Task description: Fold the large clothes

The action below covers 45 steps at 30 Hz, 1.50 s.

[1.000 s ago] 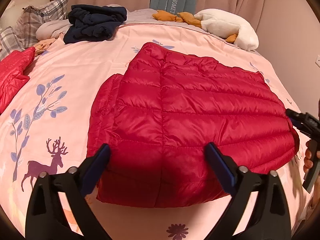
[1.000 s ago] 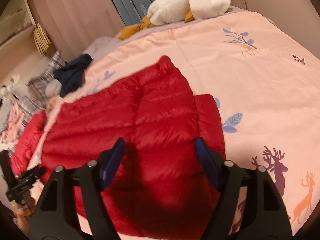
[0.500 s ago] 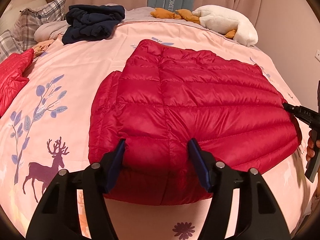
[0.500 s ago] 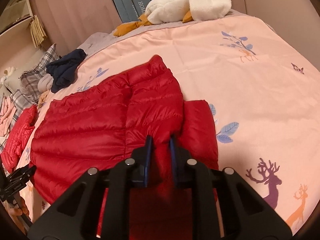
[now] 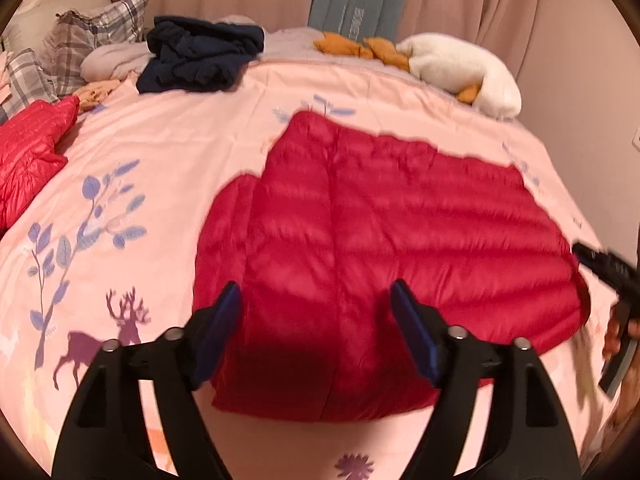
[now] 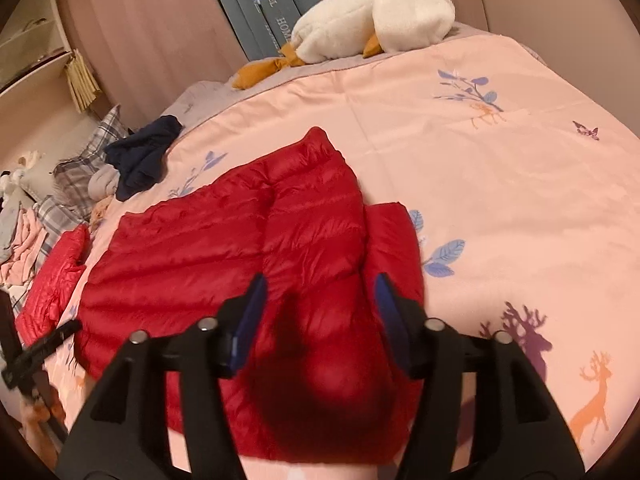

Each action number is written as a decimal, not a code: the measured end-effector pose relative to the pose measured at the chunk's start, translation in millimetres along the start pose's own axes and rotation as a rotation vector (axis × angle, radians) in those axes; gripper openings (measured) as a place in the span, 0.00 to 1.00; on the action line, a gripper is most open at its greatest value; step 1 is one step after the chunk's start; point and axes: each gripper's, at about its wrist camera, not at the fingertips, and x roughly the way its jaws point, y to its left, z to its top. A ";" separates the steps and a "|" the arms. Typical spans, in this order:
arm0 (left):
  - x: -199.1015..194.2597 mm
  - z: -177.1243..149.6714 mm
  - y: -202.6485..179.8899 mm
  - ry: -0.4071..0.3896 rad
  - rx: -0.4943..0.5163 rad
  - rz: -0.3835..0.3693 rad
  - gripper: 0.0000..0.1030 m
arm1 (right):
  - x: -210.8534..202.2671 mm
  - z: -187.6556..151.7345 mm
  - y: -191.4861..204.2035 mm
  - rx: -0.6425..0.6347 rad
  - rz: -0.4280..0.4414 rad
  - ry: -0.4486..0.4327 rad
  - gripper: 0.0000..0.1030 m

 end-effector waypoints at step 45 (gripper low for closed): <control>46.6 61.0 -30.9 0.003 0.093 0.019 0.83 | 8.8 31.9 43.2 -0.125 -0.021 -0.036 0.66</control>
